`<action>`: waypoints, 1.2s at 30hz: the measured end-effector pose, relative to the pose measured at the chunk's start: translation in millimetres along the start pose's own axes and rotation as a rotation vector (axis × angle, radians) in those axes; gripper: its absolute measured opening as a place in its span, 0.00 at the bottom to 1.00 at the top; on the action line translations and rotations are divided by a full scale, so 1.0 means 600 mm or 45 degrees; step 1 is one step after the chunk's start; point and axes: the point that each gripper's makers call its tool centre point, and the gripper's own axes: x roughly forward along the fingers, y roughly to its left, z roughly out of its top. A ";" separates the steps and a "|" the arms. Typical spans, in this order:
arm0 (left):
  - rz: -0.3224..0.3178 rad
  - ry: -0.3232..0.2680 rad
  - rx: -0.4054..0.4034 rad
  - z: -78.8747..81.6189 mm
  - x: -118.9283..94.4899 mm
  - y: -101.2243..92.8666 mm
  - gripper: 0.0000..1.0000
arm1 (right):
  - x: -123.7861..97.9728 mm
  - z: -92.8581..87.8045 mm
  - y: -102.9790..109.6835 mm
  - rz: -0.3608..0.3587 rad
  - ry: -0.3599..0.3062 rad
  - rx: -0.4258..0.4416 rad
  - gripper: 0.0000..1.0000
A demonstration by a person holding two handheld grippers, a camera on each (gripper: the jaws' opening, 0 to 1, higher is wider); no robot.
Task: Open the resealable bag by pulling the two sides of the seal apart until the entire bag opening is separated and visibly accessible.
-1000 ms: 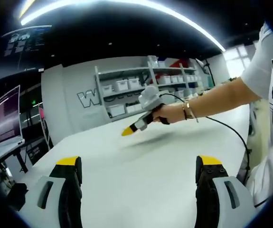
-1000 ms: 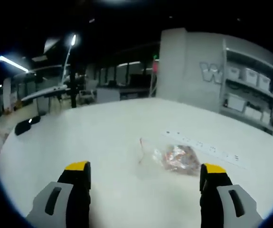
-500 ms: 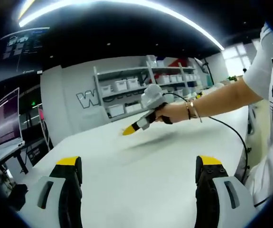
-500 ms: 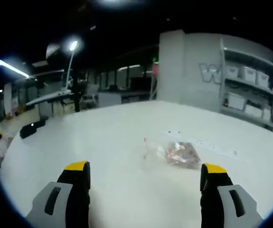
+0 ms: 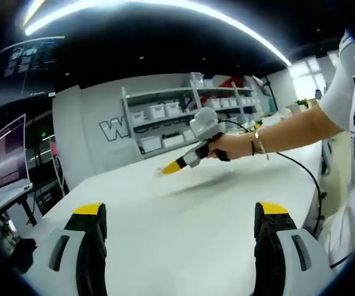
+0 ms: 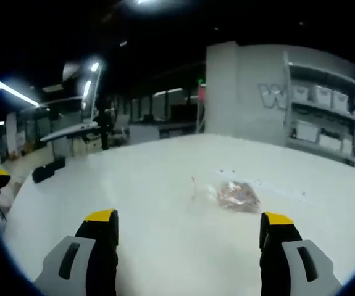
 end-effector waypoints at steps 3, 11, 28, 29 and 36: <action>0.001 -0.001 -0.001 0.001 -0.001 0.000 0.99 | -0.010 0.001 0.006 0.015 -0.012 0.013 0.97; -0.002 -0.005 -0.004 0.002 -0.002 -0.002 0.99 | -0.036 -0.001 0.013 0.021 -0.040 0.037 0.97; -0.010 -0.006 -0.009 0.001 -0.003 -0.006 0.99 | -0.082 -0.005 0.021 0.021 -0.098 0.111 0.96; -0.013 -0.006 -0.010 0.001 -0.002 -0.007 0.99 | -0.084 -0.006 0.022 0.021 -0.100 0.112 0.96; -0.012 -0.001 -0.015 -0.003 -0.003 -0.006 0.99 | -0.108 -0.011 0.026 0.023 -0.117 0.133 0.97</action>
